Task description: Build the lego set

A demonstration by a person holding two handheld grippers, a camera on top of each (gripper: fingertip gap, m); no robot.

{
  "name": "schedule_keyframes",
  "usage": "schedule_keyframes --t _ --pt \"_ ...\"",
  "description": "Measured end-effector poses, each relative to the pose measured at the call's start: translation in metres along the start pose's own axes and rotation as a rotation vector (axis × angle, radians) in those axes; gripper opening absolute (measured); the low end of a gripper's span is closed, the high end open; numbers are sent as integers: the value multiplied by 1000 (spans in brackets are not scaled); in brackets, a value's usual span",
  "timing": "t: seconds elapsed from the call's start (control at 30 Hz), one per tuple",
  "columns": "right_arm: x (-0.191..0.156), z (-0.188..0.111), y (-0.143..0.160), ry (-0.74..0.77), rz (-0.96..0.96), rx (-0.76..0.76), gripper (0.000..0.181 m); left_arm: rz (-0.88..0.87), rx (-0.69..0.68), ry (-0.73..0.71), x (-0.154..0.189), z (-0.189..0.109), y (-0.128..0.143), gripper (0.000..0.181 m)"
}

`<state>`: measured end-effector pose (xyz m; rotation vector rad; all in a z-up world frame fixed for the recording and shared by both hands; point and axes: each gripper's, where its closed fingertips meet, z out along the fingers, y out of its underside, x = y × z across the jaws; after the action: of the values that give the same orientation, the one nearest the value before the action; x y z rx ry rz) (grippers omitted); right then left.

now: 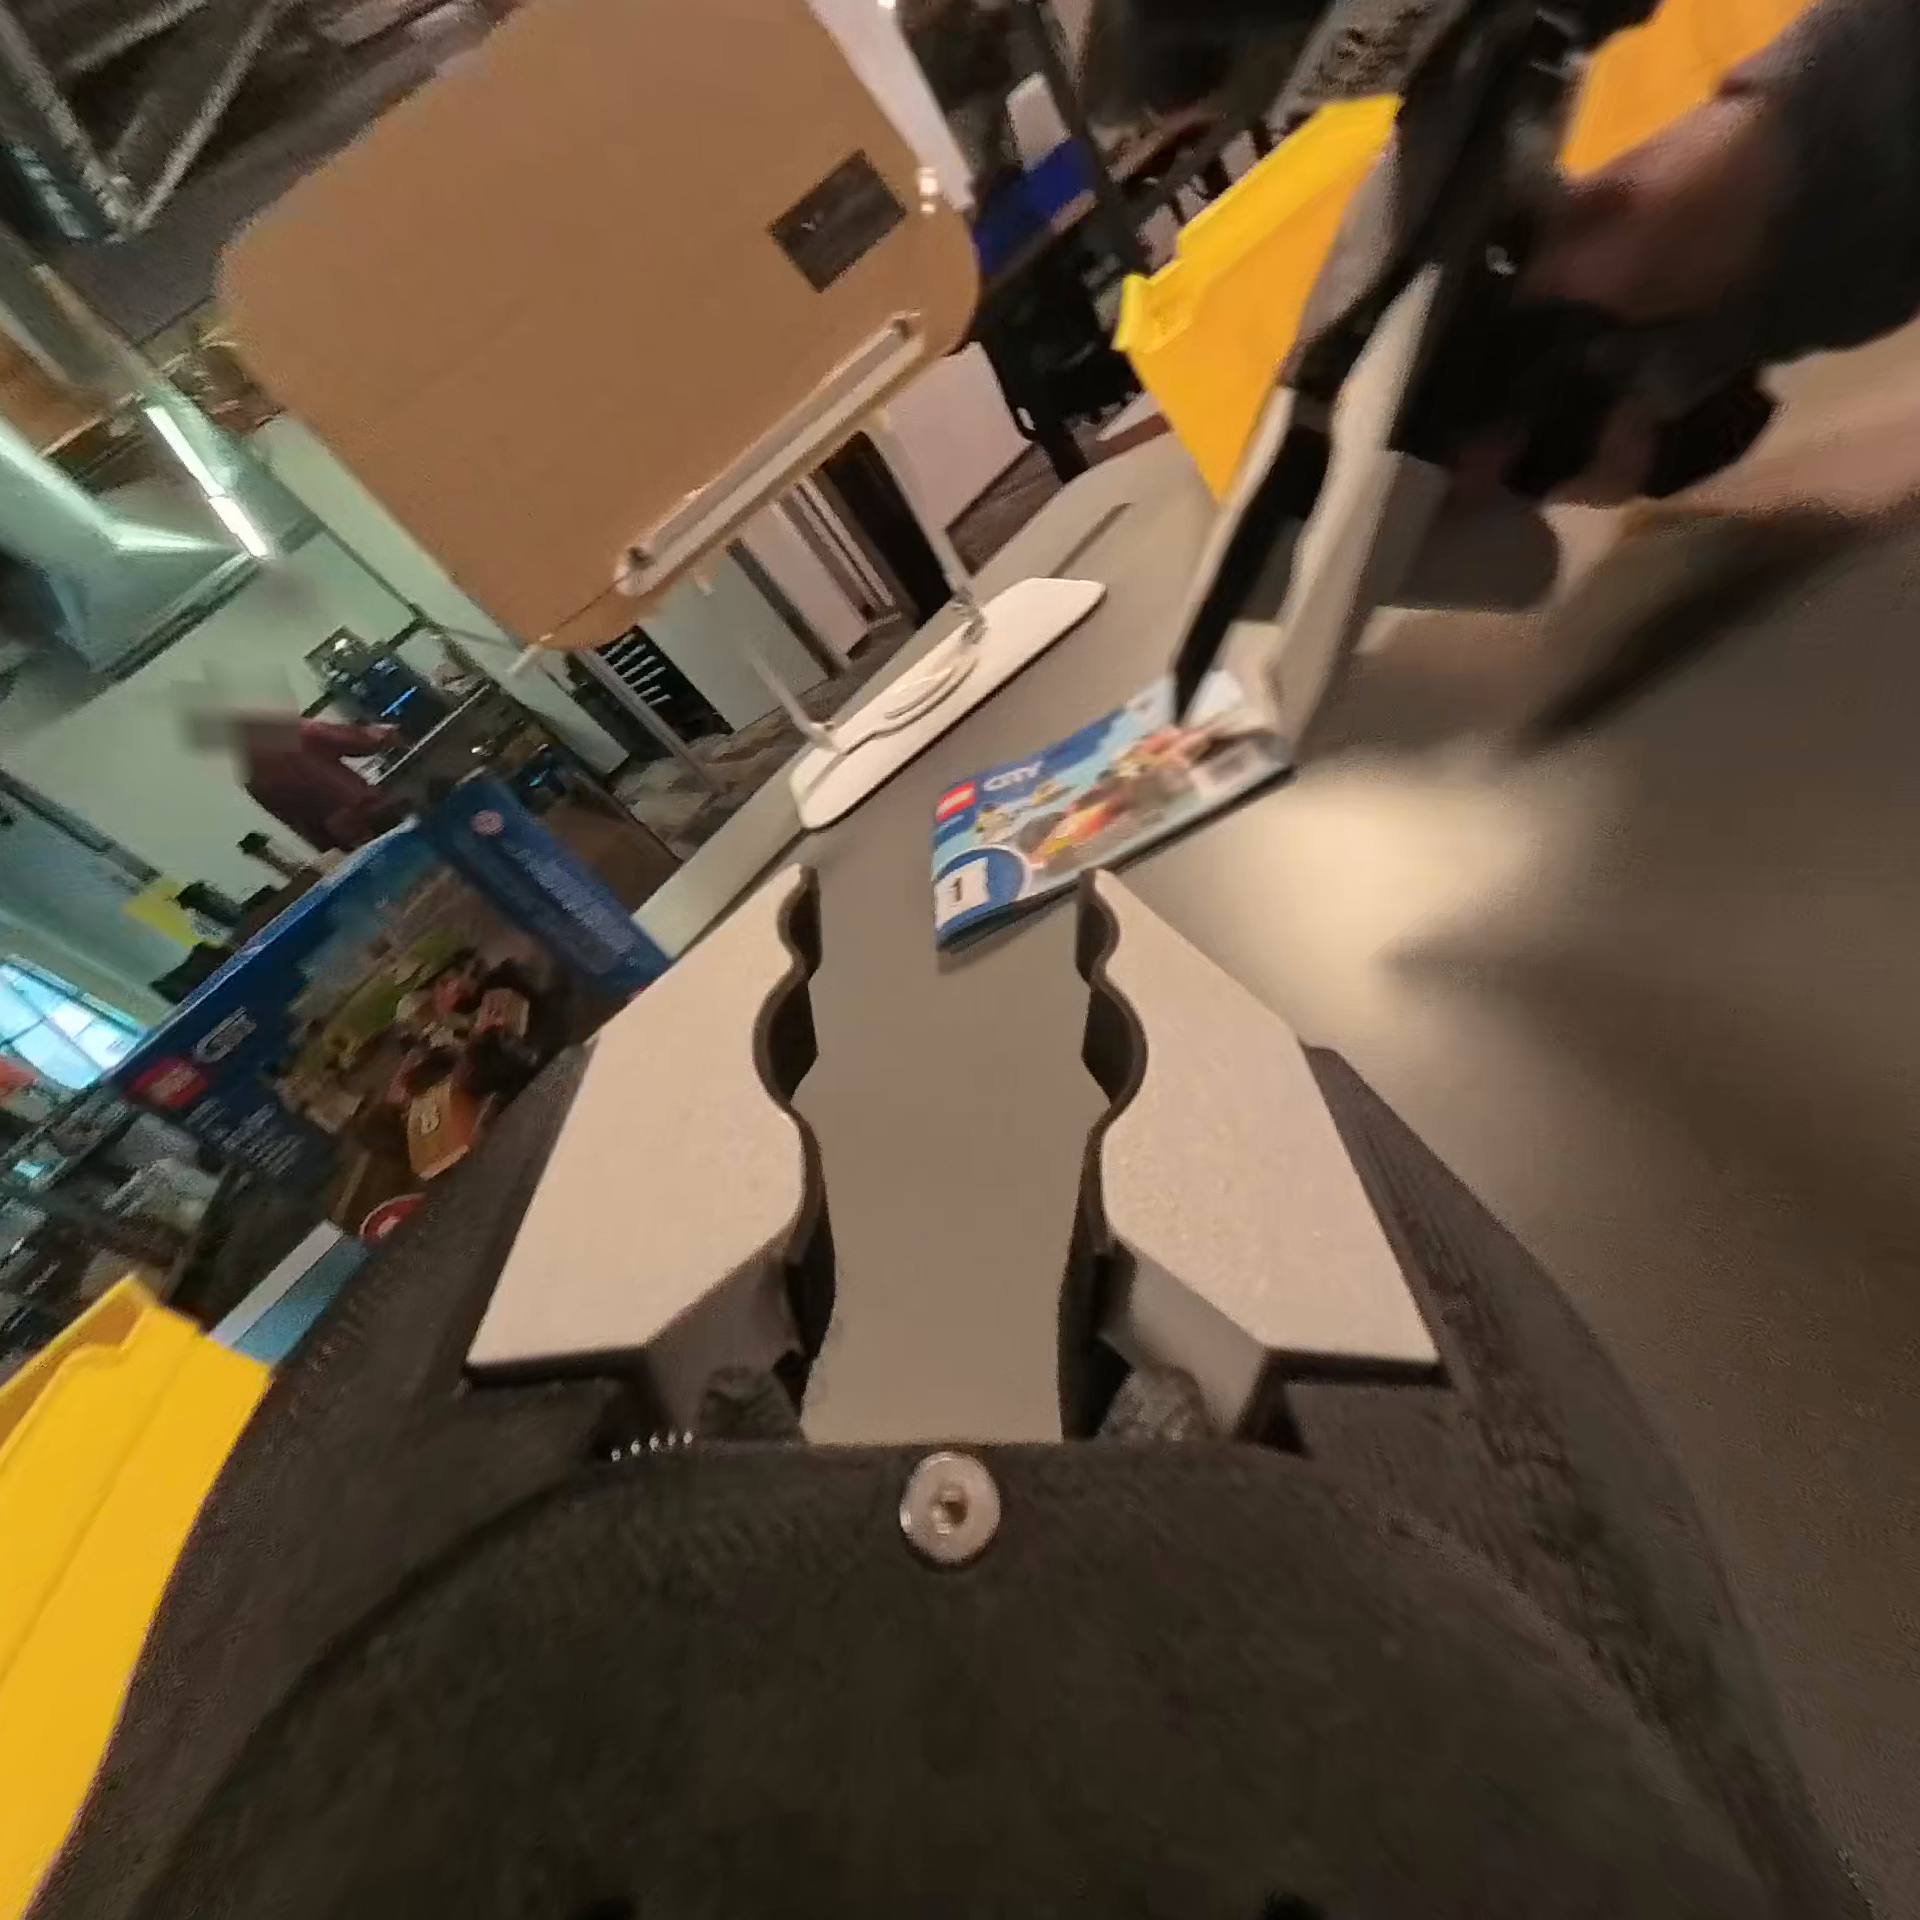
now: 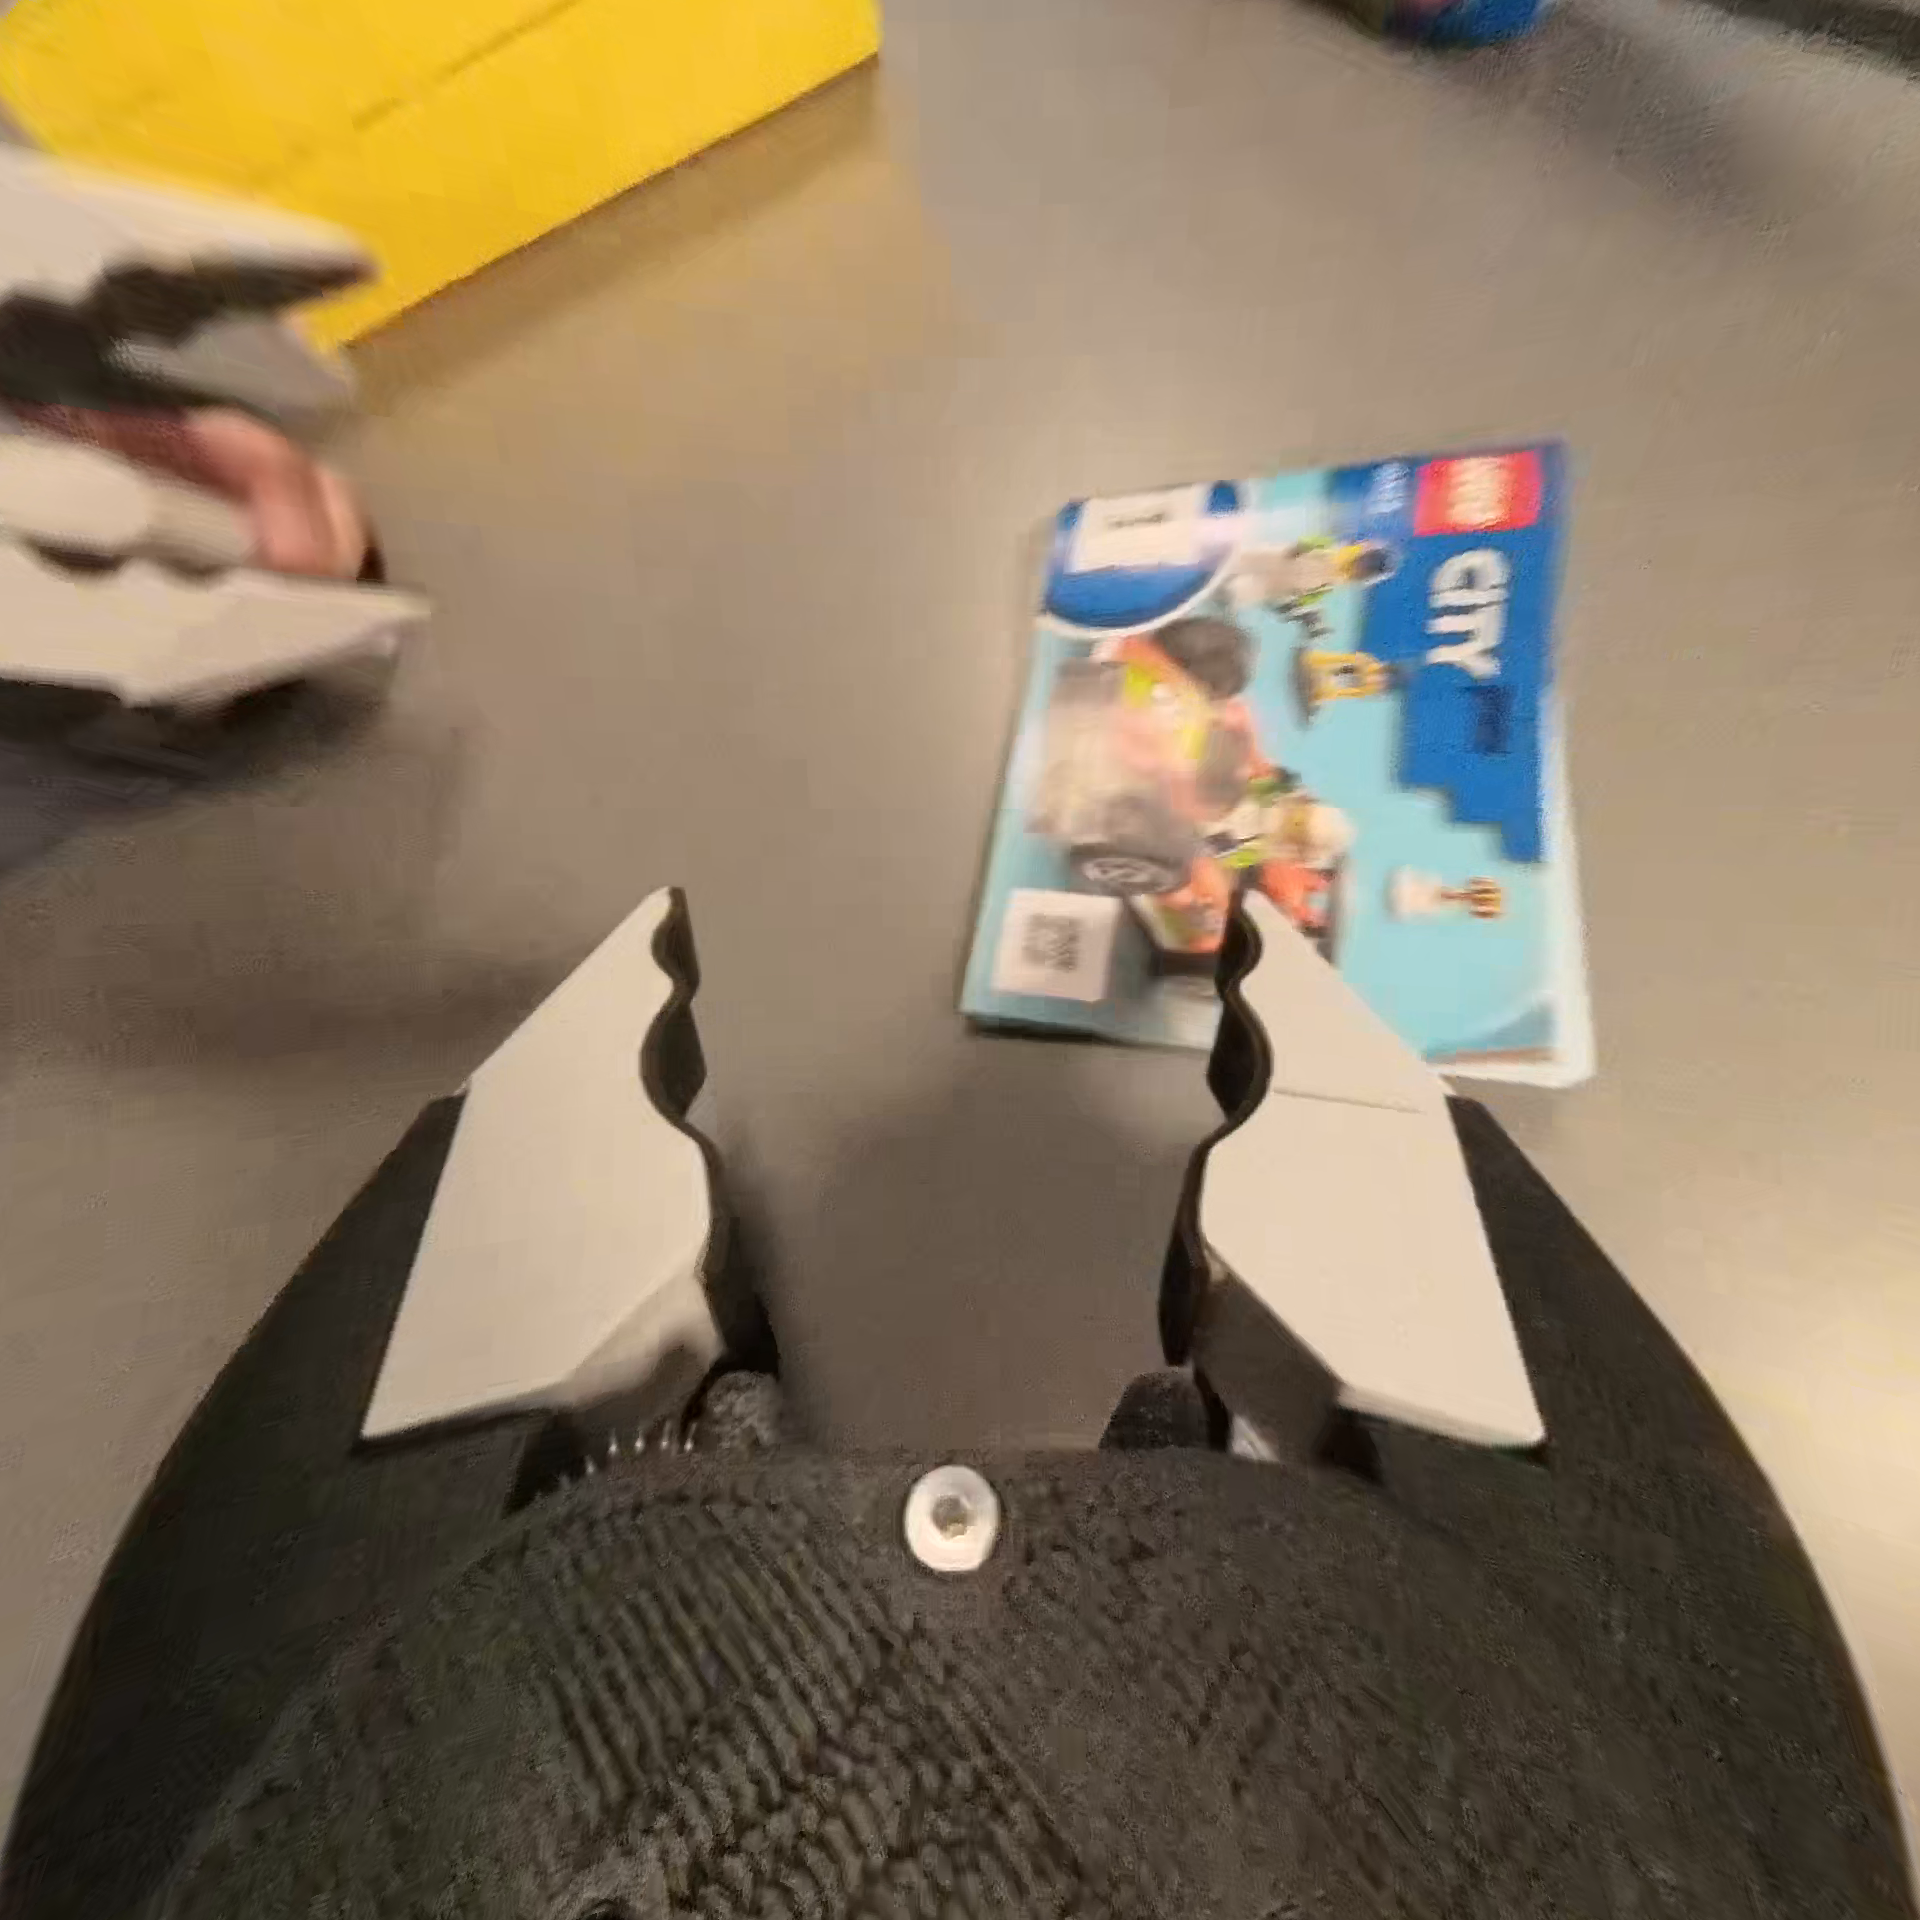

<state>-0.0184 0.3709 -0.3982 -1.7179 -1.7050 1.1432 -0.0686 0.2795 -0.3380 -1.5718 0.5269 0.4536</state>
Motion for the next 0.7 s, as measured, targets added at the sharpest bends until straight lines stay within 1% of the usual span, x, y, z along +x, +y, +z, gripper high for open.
schedule_keyframes --t 0.07,0.1,0.13,0.17,0.2,0.23,0.3,0.37,0.43,0.47,0.53,0.67,0.7 --pt "28 -8 -12 145 28 86 109 28 -15 52 13 7 0 48" --pt "39 -11 -15 210 15 108 112 37 -21 61 16 11 0 47" --pt "44 -11 -14 241 -3 108 113 45 -31 76 19 15 0 47" --pt "50 -11 -11 273 -9 99 115 65 -41 125 27 21 0 46" --pt "54 -13 -13 300 -14 114 115 99 -65 204 36 29 2 41" --pt "58 -18 -21 326 -23 167 115 128 -105 282 44 38 5 42" --pt "66 -38 -40 383 -39 333 104 186 -172 421 55 57 6 42" --pt "79 -66 -54 469 -37 516 98 238 -186 536 61 74 -2 43" --pt "86 -97 -65 548 -52 712 89 239 -205 659 71 88 -7 45" --pt "90 -110 -68 591 -66 783 85 240 -222 717 76 93 -5 46" --pt "98 -123 -69 659 -70 829 84 249 -263 796 82 100 3 46" --pt "101 -118 -72 644 -80 818 84 284 -293 847 88 112 18 36" --pt "101 -115 -72 637 -81 811 84 290 -294 856 89 113 20 30"
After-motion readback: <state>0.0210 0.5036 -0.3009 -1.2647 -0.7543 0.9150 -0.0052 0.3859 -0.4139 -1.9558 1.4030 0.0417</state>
